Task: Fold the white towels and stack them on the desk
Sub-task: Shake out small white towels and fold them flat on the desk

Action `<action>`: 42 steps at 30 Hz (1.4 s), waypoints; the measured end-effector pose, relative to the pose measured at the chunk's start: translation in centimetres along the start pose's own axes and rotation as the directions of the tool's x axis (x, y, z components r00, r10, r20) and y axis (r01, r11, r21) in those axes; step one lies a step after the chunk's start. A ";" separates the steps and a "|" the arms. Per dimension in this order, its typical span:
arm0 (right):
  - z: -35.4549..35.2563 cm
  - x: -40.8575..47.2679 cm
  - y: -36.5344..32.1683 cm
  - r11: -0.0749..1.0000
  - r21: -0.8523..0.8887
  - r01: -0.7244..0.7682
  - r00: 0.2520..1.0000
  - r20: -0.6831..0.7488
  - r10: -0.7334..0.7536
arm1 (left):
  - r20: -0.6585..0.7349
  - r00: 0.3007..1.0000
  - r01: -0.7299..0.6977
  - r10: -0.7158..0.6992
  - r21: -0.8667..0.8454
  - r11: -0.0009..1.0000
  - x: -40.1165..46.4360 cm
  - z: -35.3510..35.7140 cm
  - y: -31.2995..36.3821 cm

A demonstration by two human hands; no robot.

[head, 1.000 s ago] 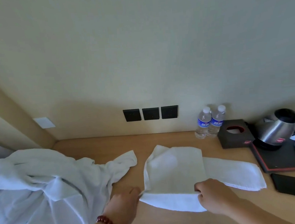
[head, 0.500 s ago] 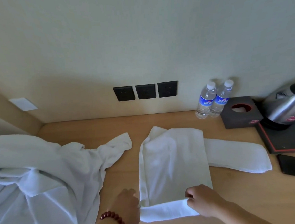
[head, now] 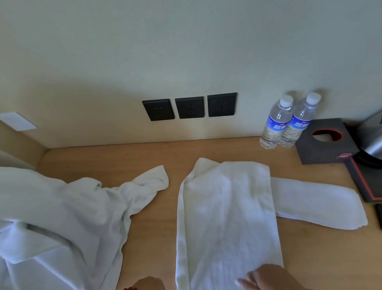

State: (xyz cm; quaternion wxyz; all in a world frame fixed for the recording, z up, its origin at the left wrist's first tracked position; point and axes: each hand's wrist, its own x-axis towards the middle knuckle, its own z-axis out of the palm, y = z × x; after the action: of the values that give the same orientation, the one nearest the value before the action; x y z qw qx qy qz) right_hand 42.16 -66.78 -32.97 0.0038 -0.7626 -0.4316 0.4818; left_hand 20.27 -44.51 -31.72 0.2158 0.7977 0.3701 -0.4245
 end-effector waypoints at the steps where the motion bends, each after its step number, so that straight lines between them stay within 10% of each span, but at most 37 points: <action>1: -0.7 0.7 0.5 1.000 -0.021 0.020 0.992 -0.124 -0.022 | -0.036 0.999 -0.029 0.027 -0.061 0.998 -0.1 -0.4 0.4; 5: -4.9 4.4 2.4 0.986 0.165 0.030 0.703 -0.704 0.097 | -0.213 0.974 -0.109 0.081 -0.122 0.987 0.7 -2.3 0.8; 8: -9.9 7.6 4.0 0.923 0.383 0.030 0.466 -0.823 0.326 | -0.298 0.947 -0.178 0.117 -0.187 0.966 1.4 -2.8 2.4; 15: -18.3 12.3 5.5 0.630 0.743 -0.226 0.657 -0.361 0.662 | -0.459 0.873 -0.313 0.166 -0.265 0.912 2.4 -3.9 5.9; 21: -18.5 14.7 3.6 0.574 0.813 0.093 0.618 -0.500 0.607 | -0.519 0.852 -0.322 0.075 -0.405 0.856 3.0 -3.9 6.3; 23: -17.2 13.5 0.7 0.684 0.666 0.299 0.491 -0.722 0.488 | -0.543 0.839 -0.322 0.018 -0.471 0.821 3.0 -4.4 6.5; 26: -13.2 9.7 -4.2 0.844 0.131 0.520 0.357 -0.931 -0.075 | -0.546 0.836 -0.323 -0.048 -0.560 0.763 2.7 -5.5 7.1; 30: -6.7 8.1 -3.1 0.657 -0.464 0.594 0.392 -0.547 -0.740 | -0.467 0.867 -0.353 -0.174 -0.823 0.445 2.4 -6.4 7.4; 33: -3.8 8.5 -0.8 0.625 -0.514 0.587 0.474 -0.407 -0.781 | -0.283 0.942 -0.269 -0.179 -0.958 0.097 2.3 -6.2 7.6; 38: -1.9 8.3 -1.9 0.700 -0.325 0.636 0.543 -0.457 -0.705 | -0.168 0.984 -0.145 -0.063 -0.952 0.268 3.0 -3.8 8.9; 42: -0.9 7.7 -3.4 0.760 -0.038 0.649 0.656 -0.478 -0.584 | -0.007 0.999 -0.007 0.035 -1.000 0.002 3.8 -3.5 9.9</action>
State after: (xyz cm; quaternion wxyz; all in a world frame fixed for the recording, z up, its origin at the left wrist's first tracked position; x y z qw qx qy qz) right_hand 41.82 -59.14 -36.72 0.3218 -0.6599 -0.6167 0.2839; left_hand 31.13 -46.94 -32.67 0.7261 0.4135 0.5476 -0.0435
